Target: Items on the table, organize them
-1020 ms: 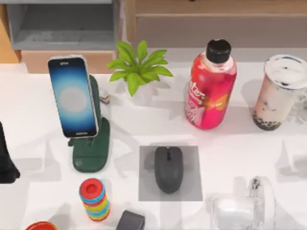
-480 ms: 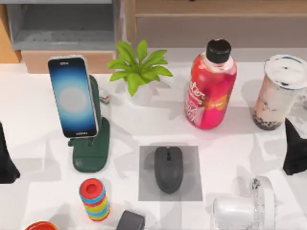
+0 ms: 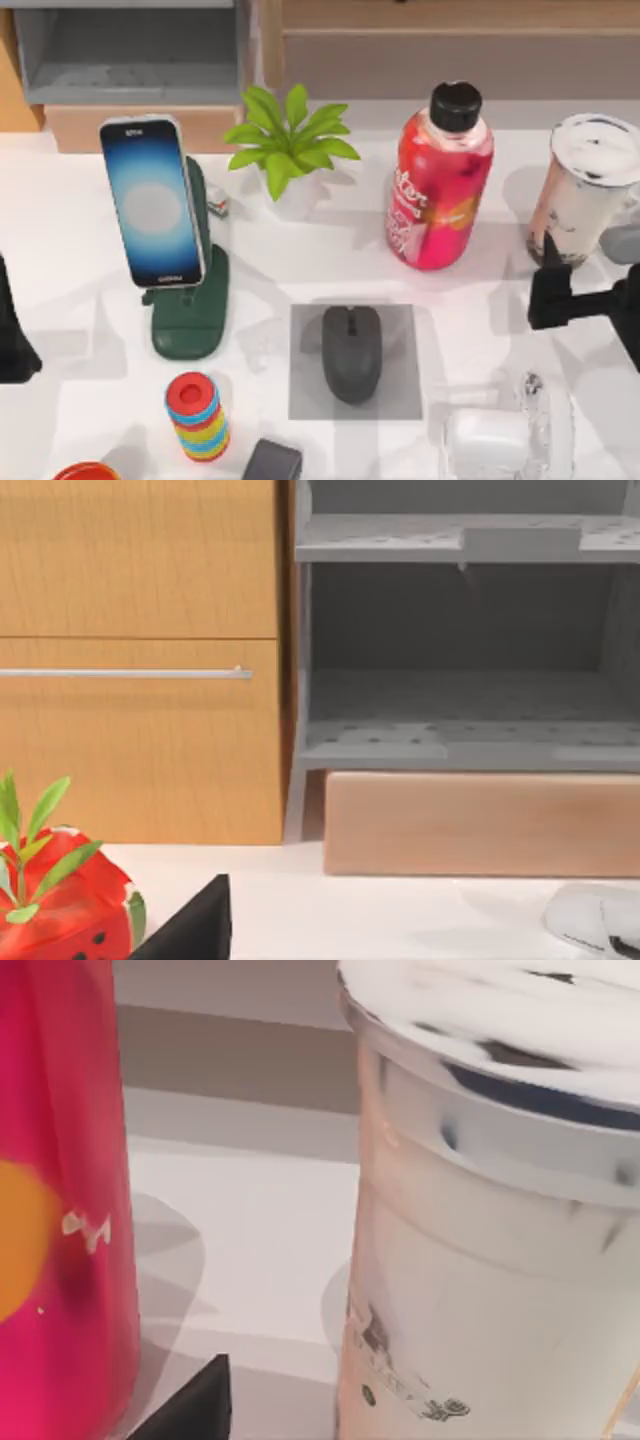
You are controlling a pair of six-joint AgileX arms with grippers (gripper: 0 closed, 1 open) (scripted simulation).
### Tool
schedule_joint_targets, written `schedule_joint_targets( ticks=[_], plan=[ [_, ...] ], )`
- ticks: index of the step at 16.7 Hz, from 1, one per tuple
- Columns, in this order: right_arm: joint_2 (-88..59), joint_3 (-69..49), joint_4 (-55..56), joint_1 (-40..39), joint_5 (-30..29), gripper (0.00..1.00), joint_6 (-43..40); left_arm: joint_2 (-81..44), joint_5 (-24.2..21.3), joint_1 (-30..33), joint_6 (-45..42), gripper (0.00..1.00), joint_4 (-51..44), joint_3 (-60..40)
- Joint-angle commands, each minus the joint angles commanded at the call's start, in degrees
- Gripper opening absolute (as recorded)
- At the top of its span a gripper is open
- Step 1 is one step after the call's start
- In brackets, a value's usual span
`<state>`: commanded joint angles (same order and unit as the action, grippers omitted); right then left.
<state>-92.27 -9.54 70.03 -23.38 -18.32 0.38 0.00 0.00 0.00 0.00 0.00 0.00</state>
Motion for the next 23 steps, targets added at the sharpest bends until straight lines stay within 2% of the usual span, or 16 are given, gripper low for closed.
schedule_joint_targets(
  ticks=[4,8,14,23],
  plan=[
    [-15.1,-4.7,13.5,0.6,-4.5,1.0,1.5,0.0,0.0,0.0,0.0,1.0,0.0,0.0],
    [-22.1,-7.9,20.3,0.9,-6.1,1.0,2.3,0.0,0.0,0.0,0.0,1.0,0.0,0.0],
    [-22.3,-8.0,20.3,0.8,-6.0,1.0,2.3,0.0,0.0,0.0,0.0,1.0,0.0,0.0],
    [-25.2,-14.5,17.0,3.6,-3.6,1.0,2.0,0.0,0.0,0.0,0.0,1.0,0.0,0.0]
  ],
)
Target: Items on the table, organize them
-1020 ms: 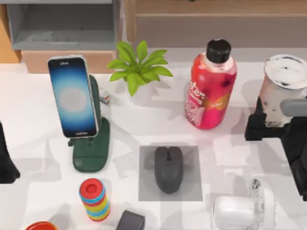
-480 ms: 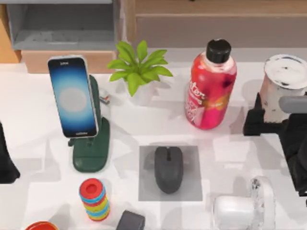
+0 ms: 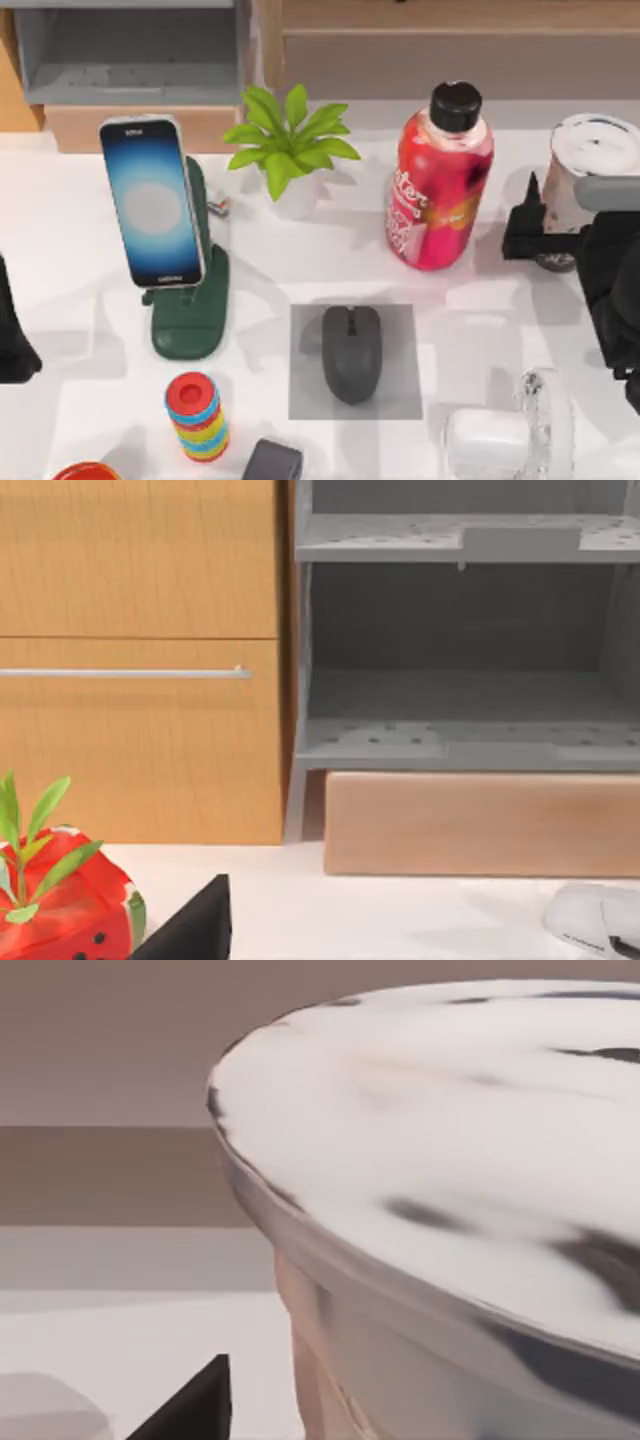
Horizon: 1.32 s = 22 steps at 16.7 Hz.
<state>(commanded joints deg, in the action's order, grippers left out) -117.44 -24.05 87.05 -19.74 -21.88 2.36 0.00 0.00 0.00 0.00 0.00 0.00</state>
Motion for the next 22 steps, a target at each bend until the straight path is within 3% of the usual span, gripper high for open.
schedule_joint_targets(
  ticks=[3,16,22],
  plan=[
    [0.0,0.0,0.0,0.0,0.0,1.0,0.0,0.0,0.0,0.0,0.0,1.0,0.0,0.0],
    [0.0,0.0,0.0,0.0,0.0,0.02,0.0,0.0,0.0,0.0,0.0,1.0,0.0,0.0],
    [0.0,0.0,0.0,0.0,0.0,0.0,0.0,0.0,0.0,0.0,0.0,1.0,0.0,0.0]
  ],
)
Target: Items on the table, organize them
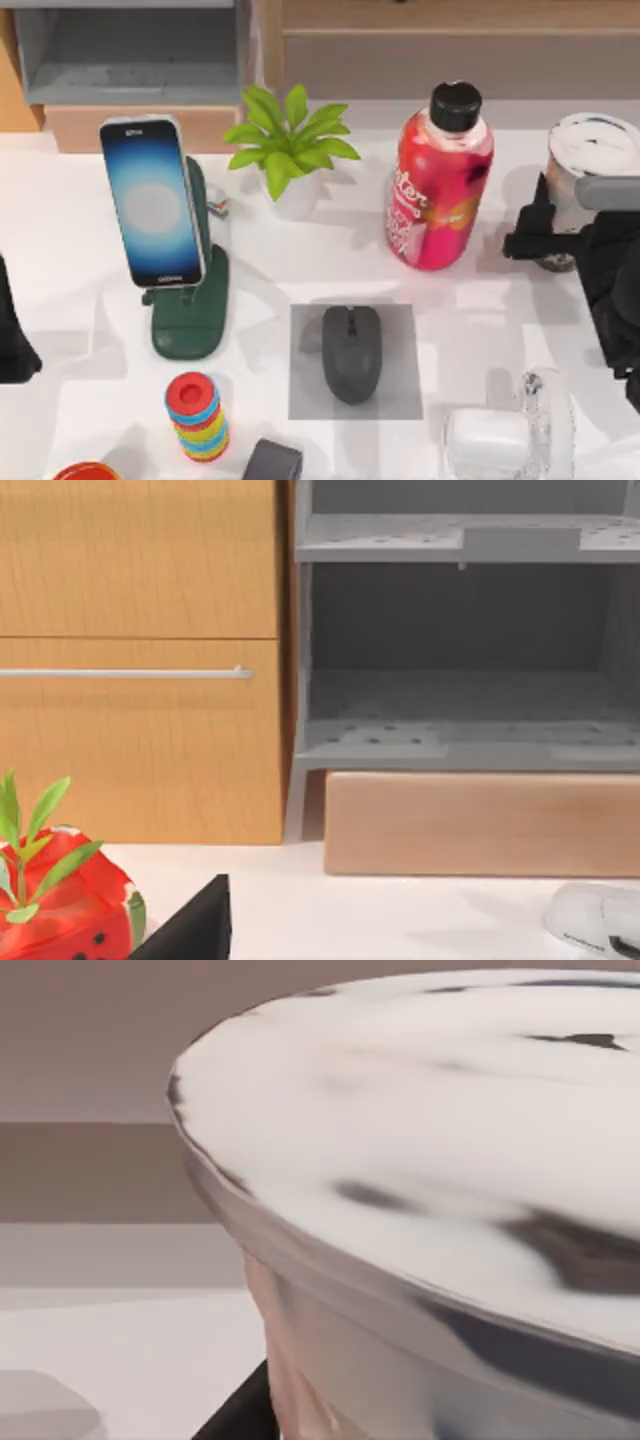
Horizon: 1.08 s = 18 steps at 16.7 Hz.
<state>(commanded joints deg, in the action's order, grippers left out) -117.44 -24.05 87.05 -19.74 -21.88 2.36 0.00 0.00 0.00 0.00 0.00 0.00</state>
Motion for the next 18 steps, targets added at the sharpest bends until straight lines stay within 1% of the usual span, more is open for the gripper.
schedule_joint_targets(
  ticks=[4,9,13,18],
  plan=[
    [0.3,0.1,-0.2,0.0,0.0,0.0,0.1,0.0,0.0,0.0,0.0,1.0,0.0,0.0],
    [3.6,0.2,-3.3,-0.1,0.0,0.0,0.1,0.0,0.0,0.0,0.0,1.0,0.0,0.0],
    [3.4,0.2,-3.2,0.0,0.0,0.0,0.2,0.0,0.0,0.0,0.0,1.0,0.0,0.0],
    [7.8,-5.1,-4.1,4.4,1.4,0.0,0.1,0.0,0.0,0.0,0.0,1.0,0.0,0.0]
  ],
)
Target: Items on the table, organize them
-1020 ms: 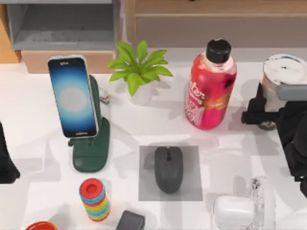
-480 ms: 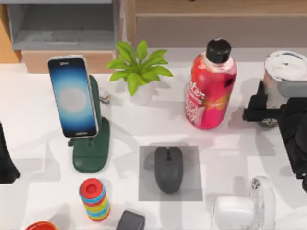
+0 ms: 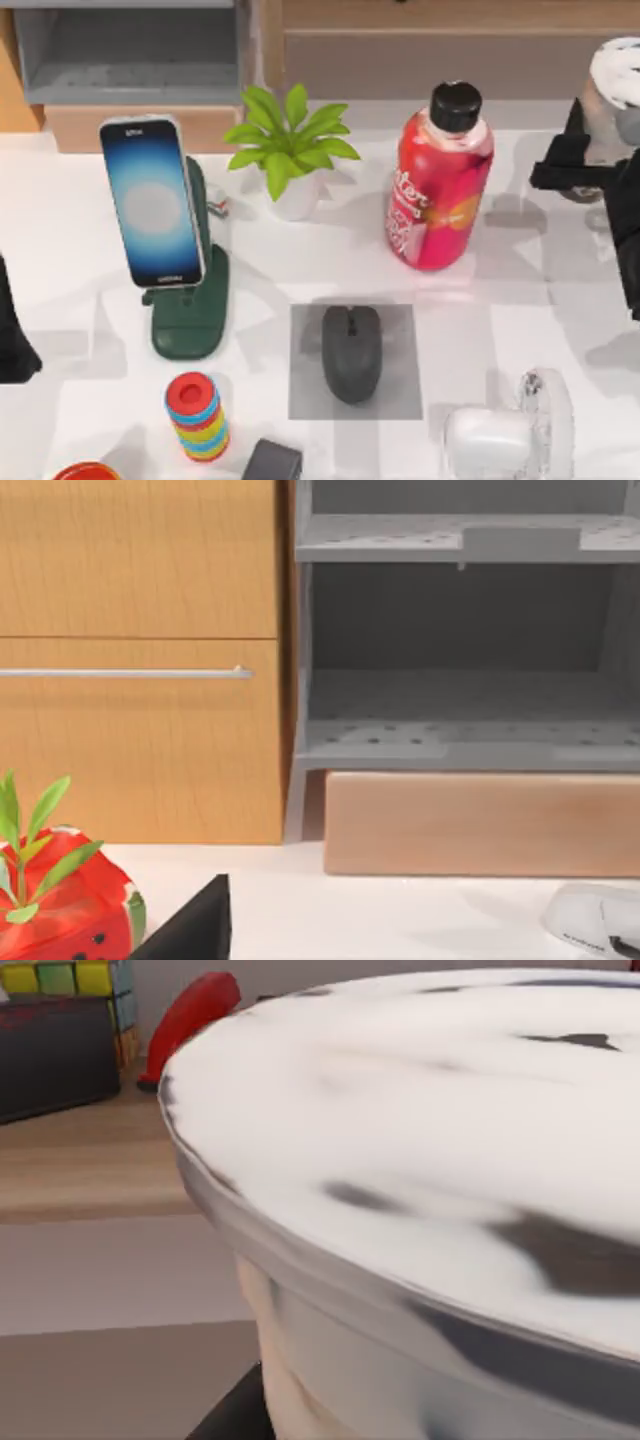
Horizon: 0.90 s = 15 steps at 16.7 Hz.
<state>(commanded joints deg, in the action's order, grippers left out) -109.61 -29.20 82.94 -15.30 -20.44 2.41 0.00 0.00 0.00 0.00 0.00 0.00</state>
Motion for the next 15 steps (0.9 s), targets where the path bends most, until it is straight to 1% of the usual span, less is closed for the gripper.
schedule_joint_targets(
  ticks=[6,10,15],
  plan=[
    [5.6,-12.9,-9.6,7.2,6.2,0.0,-0.1,0.0,0.0,0.0,0.0,1.0,0.0,0.0],
    [6.1,-22.2,-20.0,13.0,12.0,0.0,-0.2,0.0,0.0,0.0,0.0,1.0,0.0,0.0],
    [3.5,-33.9,-34.9,20.0,19.9,0.0,-0.7,0.0,0.0,0.0,0.0,1.0,0.0,0.0]
  ],
)
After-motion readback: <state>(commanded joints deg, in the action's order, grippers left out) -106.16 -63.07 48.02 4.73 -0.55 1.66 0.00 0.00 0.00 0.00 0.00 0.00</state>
